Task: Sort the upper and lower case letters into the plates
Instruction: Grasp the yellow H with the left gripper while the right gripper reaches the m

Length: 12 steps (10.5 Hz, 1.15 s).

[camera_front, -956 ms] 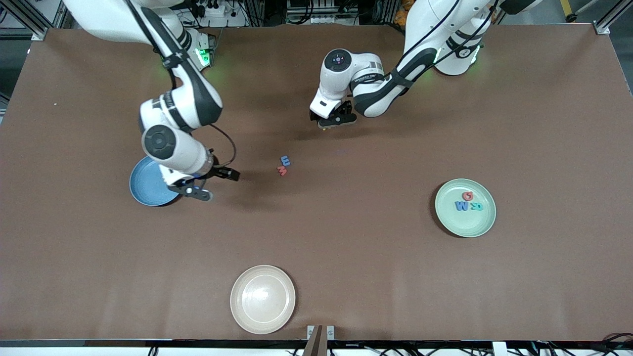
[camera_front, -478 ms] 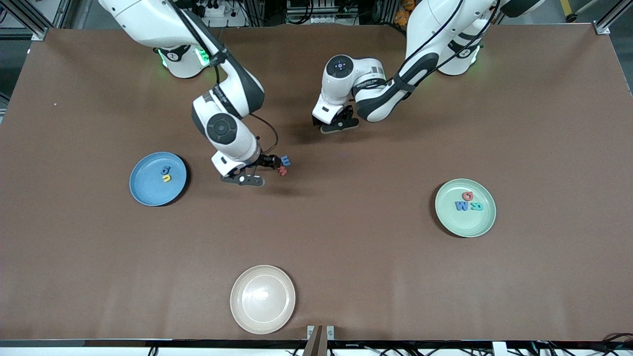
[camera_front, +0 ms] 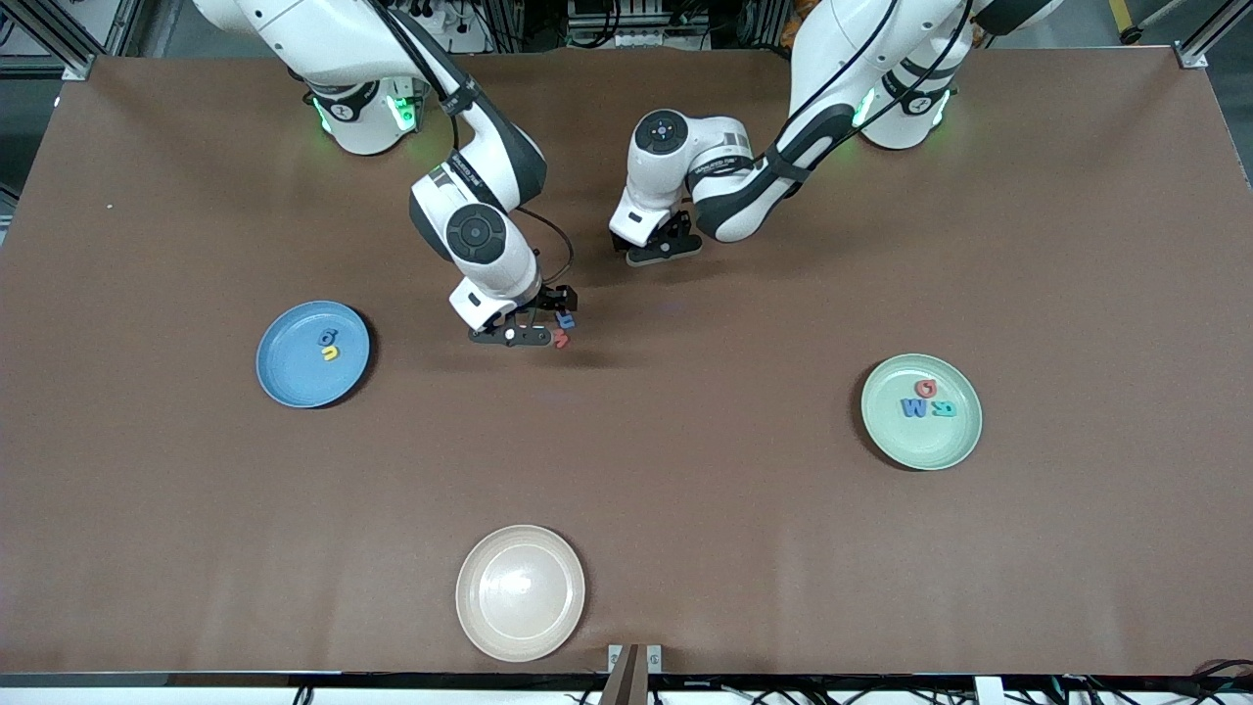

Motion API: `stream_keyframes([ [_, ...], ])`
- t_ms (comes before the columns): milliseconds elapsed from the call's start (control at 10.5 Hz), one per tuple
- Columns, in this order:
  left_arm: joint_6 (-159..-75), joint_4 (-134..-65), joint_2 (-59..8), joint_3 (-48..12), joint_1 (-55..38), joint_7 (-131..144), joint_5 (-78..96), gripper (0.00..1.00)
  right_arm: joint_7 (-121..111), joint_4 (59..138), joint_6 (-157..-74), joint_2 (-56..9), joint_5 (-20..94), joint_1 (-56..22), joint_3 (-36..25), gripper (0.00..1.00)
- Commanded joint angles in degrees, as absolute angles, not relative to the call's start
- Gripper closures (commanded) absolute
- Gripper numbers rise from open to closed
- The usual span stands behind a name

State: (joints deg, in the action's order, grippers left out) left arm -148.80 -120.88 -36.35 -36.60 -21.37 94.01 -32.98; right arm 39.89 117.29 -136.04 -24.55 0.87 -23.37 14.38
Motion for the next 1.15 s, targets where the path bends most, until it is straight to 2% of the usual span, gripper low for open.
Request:
stream_keyframes([
  [0, -149.2, -120.3, -37.3, -35.6, -22.5, 94.7, -32.3, 1.0, 39.4, 118.5, -137.5, -24.2, 1.0, -23.1, 14.3, 0.0],
  [191, -149.2, -120.6, -36.0, -35.6, -22.2, 94.7, -32.3, 1.0, 38.2, 119.6, -138.8, -23.8, 1.0, -22.9, 14.3, 0.0],
  [478, -148.7, -123.7, -28.2, -35.8, -18.4, 94.5, -32.4, 1.0, 38.5, 119.8, -140.5, -24.2, 1.0, -23.2, 14.3, 0.0],
  [765, -148.6, -128.9, -18.7, -38.3, -8.3, 85.1, -32.0, 1.0, 38.7, 120.5, -145.0, -24.8, 1.0, -25.6, 14.3, 0.0],
  [1052, -147.3, -130.6, -15.6, -38.5, 1.3, 70.8, -31.8, 1.0, 41.5, 121.0, -147.4, -25.8, 1.0, -28.3, 14.2, 0.0],
])
